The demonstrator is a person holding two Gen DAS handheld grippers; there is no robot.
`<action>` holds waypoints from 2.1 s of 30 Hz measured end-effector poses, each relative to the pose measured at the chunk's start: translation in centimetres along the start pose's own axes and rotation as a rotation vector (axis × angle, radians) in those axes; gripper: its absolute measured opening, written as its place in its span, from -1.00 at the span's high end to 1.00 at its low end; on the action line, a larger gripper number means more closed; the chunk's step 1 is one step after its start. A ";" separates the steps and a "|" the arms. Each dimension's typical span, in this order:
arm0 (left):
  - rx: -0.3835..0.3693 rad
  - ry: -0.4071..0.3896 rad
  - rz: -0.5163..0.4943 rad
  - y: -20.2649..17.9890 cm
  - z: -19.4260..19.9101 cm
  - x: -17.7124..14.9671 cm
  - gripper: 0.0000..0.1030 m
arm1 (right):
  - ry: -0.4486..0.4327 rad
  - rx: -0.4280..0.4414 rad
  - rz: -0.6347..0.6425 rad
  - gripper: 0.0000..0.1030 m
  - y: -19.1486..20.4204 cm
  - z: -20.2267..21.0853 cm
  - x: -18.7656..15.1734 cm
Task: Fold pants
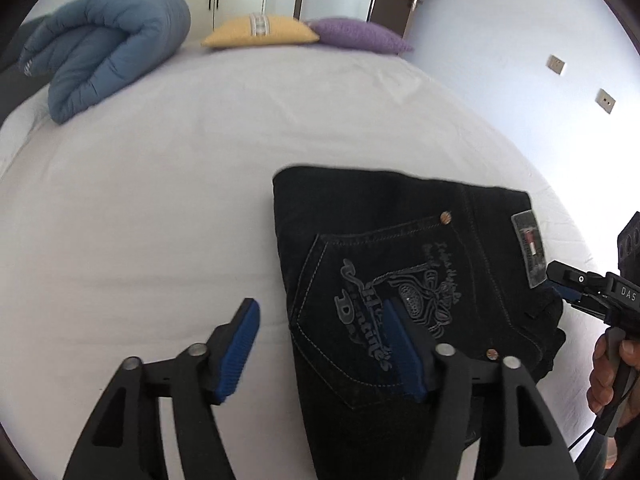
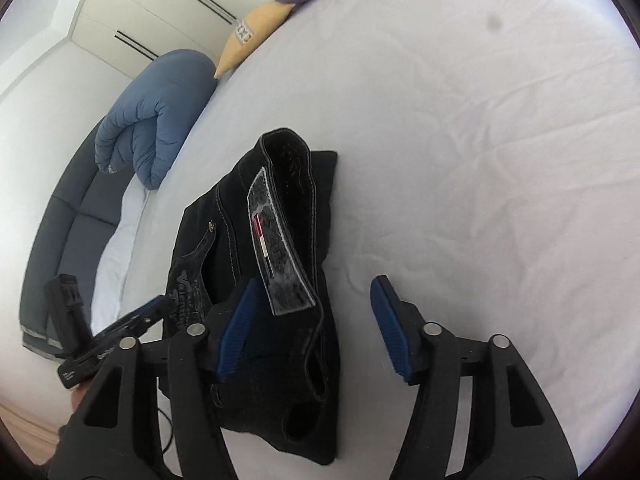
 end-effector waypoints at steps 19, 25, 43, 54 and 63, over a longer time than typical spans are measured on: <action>0.192 -0.696 -0.017 -4.9 33.9 -0.9 -1.00 | -0.863 -0.427 0.524 -0.97 21.9 30.3 -8.4; 0.288 -0.662 -0.146 -6.0 37.4 -1.3 -1.00 | -0.912 -0.409 0.521 -0.99 25.6 37.4 -8.7; 0.238 -0.148 0.059 -4.0 24.6 -5.3 -1.00 | -0.364 -0.485 0.329 -0.99 19.4 32.1 -11.2; 0.241 -0.128 0.074 -4.0 24.5 -6.0 -1.00 | -0.323 -0.476 0.360 -0.99 18.6 28.6 -10.6; 0.237 -0.119 0.084 -4.1 24.4 -6.3 -1.00 | -0.313 -0.472 0.365 -0.99 18.5 28.1 -10.6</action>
Point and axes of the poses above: each gripper's, at about its wrist camera, not at the fingertips, and z roughly against the way its jaws point, y to its left, x to its top, the point moved 5 cm from there along -z, roughly the way its jaws point, and after that the axes turned 3 degrees about z, right-handed, at the moved point
